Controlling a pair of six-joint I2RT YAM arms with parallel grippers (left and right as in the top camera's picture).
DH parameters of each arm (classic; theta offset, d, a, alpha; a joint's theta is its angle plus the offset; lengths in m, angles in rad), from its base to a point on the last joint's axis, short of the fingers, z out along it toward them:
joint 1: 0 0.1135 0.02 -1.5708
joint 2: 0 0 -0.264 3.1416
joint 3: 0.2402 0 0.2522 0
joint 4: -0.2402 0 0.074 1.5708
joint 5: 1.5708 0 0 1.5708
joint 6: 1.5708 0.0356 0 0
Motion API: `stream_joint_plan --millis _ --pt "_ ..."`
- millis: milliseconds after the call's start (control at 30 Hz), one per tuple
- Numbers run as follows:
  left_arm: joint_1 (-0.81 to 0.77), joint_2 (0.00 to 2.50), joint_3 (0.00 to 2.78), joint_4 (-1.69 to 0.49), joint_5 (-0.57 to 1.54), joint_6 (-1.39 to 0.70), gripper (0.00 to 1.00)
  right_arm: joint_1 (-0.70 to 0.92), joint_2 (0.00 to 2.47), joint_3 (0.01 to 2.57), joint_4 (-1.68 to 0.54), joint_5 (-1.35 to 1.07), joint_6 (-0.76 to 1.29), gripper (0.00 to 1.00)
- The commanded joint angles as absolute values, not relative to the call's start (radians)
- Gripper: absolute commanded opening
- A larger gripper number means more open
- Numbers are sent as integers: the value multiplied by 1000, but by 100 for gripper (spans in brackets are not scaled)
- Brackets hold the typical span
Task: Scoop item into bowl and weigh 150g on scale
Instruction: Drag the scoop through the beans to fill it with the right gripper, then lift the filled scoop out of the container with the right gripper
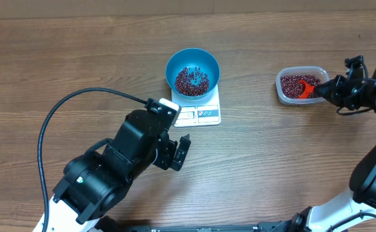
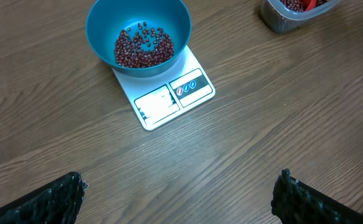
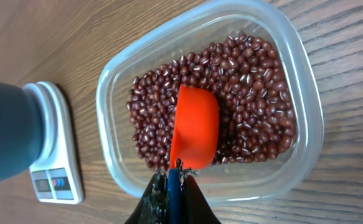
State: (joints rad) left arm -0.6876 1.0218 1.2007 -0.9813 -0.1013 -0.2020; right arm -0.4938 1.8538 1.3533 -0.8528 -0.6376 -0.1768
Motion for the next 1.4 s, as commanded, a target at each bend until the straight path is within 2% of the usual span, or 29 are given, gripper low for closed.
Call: stream_joint_plan --millis 0,867,1367 --pt "-694 1027 1198 -984 -112 -187 99 -530 1865 1342 -864 -759 -219 4" --pt "-694 1027 1198 -984 -112 -187 99 -596 1865 1342 -854 -934 -237 4" --pt "-694 1027 1198 -984 -112 -187 99 -613 1865 1342 -861 -1146 -233 4"
